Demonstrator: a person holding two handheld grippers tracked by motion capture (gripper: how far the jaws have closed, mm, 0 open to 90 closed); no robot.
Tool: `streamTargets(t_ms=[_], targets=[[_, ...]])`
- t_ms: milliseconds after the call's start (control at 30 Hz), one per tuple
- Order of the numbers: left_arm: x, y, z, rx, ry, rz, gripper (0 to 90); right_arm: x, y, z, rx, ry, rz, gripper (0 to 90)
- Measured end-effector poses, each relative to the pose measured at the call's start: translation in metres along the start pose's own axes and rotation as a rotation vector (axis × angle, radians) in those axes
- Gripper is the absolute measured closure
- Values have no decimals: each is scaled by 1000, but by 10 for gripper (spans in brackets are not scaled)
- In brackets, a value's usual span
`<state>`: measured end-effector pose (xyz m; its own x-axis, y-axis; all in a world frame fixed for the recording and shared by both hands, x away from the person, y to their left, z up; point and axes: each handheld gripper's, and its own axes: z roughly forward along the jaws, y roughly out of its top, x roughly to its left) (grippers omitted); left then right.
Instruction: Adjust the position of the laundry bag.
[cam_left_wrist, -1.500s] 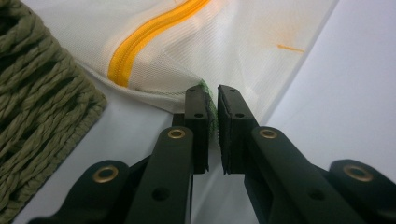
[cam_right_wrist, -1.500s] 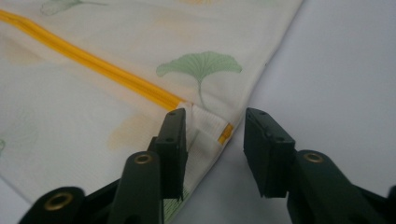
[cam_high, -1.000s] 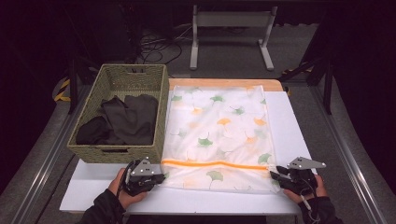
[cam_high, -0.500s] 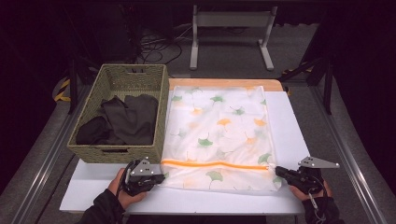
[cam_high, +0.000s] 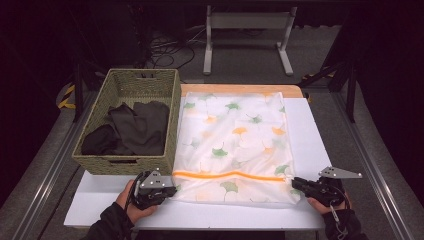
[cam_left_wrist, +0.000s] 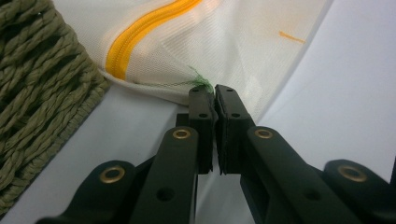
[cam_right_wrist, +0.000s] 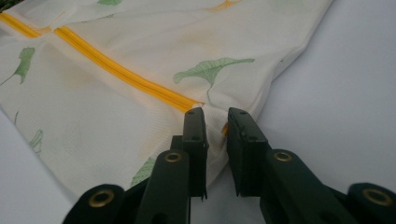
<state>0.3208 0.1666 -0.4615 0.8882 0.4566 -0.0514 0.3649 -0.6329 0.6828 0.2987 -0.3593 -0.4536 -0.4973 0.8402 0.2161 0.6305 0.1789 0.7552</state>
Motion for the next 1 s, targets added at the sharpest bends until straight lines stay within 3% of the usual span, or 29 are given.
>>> streamTargets(t_ms=[167, 333, 500, 600, 733, 900, 1000], targets=[[0, 0, 0, 0, 0, 2, 860, -1, 1, 5, 0, -8, 1, 743], [0, 0, 0, 0, -2, 1, 859, -1, 6, 10, 1, -84, -4, 583], [1, 0, 0, 2, -4, 2, 858, -3, 10, 13, -2, -122, 1, 571], [1, 0, 0, 3, -5, 0, 855, -2, 9, 14, 0, -126, -1, 582], [0, 0, 0, 2, -3, 3, 854, 2, 10, 16, 24, -120, -20, 687], [0, 0, 0, 3, 0, 6, 854, 1, 10, 17, 36, -75, -10, 831], [0, 0, 0, 4, 2, 8, 852, 2, 11, 17, 42, -59, -21, 851]])
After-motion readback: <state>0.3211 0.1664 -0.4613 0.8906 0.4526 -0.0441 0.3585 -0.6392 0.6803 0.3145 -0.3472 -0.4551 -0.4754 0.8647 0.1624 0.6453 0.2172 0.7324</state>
